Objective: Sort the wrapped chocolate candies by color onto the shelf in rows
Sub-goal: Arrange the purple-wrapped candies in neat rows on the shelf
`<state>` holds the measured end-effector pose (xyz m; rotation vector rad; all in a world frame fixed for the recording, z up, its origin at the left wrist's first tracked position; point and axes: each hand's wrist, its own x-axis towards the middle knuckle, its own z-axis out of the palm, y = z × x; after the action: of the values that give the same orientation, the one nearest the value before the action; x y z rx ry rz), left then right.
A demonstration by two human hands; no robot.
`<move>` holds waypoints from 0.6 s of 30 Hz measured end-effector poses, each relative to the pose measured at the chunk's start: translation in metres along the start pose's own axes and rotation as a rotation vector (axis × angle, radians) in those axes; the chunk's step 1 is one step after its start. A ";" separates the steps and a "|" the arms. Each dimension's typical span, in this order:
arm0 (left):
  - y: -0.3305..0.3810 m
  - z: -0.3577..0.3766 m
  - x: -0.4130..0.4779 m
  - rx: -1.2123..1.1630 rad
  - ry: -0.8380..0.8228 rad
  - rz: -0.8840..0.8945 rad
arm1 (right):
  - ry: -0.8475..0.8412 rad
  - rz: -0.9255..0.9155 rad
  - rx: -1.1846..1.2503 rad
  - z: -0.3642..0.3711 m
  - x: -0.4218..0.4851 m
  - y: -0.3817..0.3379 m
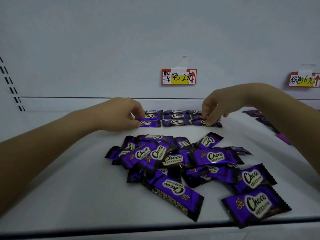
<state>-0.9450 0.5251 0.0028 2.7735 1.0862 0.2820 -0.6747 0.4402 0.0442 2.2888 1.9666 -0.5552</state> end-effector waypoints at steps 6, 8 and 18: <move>-0.001 -0.001 0.000 0.028 0.013 -0.007 | 0.039 -0.028 -0.022 0.001 0.000 -0.001; 0.000 -0.002 -0.001 0.012 0.021 -0.009 | 0.099 -0.085 0.015 0.002 -0.001 -0.004; -0.001 -0.002 0.000 -0.171 0.017 -0.049 | 0.159 -0.332 0.134 0.017 -0.012 -0.042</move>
<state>-0.9463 0.5263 0.0049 2.5957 1.0779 0.3739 -0.7202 0.4316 0.0393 2.1480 2.4829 -0.5583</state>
